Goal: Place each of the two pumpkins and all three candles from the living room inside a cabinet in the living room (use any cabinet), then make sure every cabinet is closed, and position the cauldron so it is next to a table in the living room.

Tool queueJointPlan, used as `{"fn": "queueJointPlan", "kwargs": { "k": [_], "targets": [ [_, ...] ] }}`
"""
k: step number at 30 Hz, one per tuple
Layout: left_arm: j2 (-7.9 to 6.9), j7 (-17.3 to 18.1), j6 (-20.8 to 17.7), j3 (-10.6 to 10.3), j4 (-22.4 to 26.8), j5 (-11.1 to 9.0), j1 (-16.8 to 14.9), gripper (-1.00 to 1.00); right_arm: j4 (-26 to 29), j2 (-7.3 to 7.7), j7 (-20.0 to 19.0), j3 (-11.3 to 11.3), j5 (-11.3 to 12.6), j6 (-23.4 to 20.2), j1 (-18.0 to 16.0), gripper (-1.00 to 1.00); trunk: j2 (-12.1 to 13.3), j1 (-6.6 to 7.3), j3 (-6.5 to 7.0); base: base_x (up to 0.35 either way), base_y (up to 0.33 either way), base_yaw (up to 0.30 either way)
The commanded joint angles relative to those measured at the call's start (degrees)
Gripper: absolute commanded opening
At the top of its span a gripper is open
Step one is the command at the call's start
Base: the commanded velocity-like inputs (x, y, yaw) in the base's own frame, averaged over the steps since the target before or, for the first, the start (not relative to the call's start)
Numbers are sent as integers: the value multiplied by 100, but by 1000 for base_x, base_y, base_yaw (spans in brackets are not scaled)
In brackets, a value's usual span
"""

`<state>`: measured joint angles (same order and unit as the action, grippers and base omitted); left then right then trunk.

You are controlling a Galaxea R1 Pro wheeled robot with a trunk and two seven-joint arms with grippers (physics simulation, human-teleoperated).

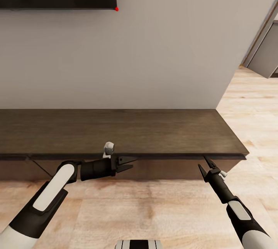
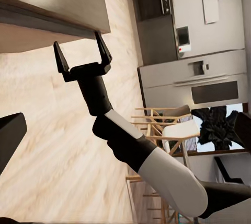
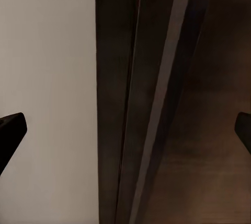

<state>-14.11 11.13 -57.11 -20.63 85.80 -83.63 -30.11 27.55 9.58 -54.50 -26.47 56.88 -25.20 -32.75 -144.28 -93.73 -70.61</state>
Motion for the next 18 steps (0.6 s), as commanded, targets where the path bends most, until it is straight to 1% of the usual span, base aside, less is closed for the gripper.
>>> {"fn": "queueJointPlan", "kwargs": {
  "k": [1, 9, 11, 16, 18],
  "targets": [
    [-4, 56, -2, -14, -2, 49, -4, 100, -4, 0, -8, -7, 34, -47, -3, 100, -2, 1, -4, 21, 0, 0],
    [-13, 56, -2, -28, -2, 49, -4, 100, -4, 0, -24, -7, 34, -47, -3, 100, -2, 1, -4, 5, 0, 0],
    [-13, 56, -2, -28, -2, 49, -4, 100, -4, 0, -30, -7, 34, -47, -3, 100, -4, -4, -48, 0, 0, 0],
    [-13, 61, -2, -28, -2, 49, -4, 100, -4, 3, -34, -7, 34, -47, -3, 100, -4, -4, -48, 0, 0, 0],
    [-13, 107, -2, -28, -2, 49, -4, 100, -2, 1, -34, -7, 34, -47, -3, 100, -7, -10, -93, 0, 0, 0]
  ]
}}
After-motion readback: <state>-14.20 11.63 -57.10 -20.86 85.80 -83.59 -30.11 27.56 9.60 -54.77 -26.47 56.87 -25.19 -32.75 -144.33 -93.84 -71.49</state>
